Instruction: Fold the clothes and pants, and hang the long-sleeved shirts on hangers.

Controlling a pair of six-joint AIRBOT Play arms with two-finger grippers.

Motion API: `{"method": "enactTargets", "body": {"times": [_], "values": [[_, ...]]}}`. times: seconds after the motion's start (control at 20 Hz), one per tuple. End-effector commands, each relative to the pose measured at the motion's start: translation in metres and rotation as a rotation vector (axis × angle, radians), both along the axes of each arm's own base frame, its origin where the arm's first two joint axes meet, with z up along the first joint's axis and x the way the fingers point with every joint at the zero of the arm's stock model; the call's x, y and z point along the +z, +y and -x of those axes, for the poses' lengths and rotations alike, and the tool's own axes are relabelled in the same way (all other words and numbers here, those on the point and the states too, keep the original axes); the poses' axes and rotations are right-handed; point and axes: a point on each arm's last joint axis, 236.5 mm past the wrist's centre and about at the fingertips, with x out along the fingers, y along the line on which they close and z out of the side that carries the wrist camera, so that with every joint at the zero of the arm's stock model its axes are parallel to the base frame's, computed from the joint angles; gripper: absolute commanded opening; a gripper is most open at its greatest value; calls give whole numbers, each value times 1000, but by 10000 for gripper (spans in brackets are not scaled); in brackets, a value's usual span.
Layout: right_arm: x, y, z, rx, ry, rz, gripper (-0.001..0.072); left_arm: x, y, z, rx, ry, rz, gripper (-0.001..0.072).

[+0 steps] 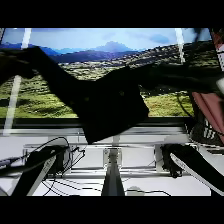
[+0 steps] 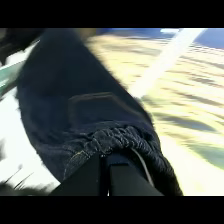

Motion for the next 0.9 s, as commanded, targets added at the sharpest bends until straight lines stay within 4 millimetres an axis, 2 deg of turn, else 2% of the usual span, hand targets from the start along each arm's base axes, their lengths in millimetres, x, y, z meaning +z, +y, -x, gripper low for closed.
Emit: {"method": "enactTargets", "body": {"times": [0.0, 0.1, 0.2, 0.3, 0.4, 0.5, 0.6, 0.7, 0.85], "values": [[-90, -41, -78, -335, 40, 93, 31, -109, -27, -40, -41, 272, 104, 13], [-138, -66, -101, -407, 151, 145, 31, -152, -62, -39, -111, 390, 103, 14], [-174, -97, -114, -466, 252, 181, 31, -179, -105, -25, -198, 476, 95, 13], [-191, -135, -114, -516, 337, 203, 31, -190, -137, -7, -266, 515, 57, 13], [-203, -175, -104, -539, 423, 241, 31, -199, -154, 18, -273, 611, 47, 13], [-219, -208, -80, -499, 504, 322, 31, -213, -168, 61, -329, 766, 26, 13], [-240, -226, -43, -411, 627, 417, 31, -231, -179, 103, -360, 900, 4, 13], [-256, -229, -2, -280, 751, 507, 31, -254, -187, 138, -359, 992, -17, 14], [-262, -215, 61, -50, 963, 532, 30, -280, -196, 181, -391, 1067, -62, 14]]}}
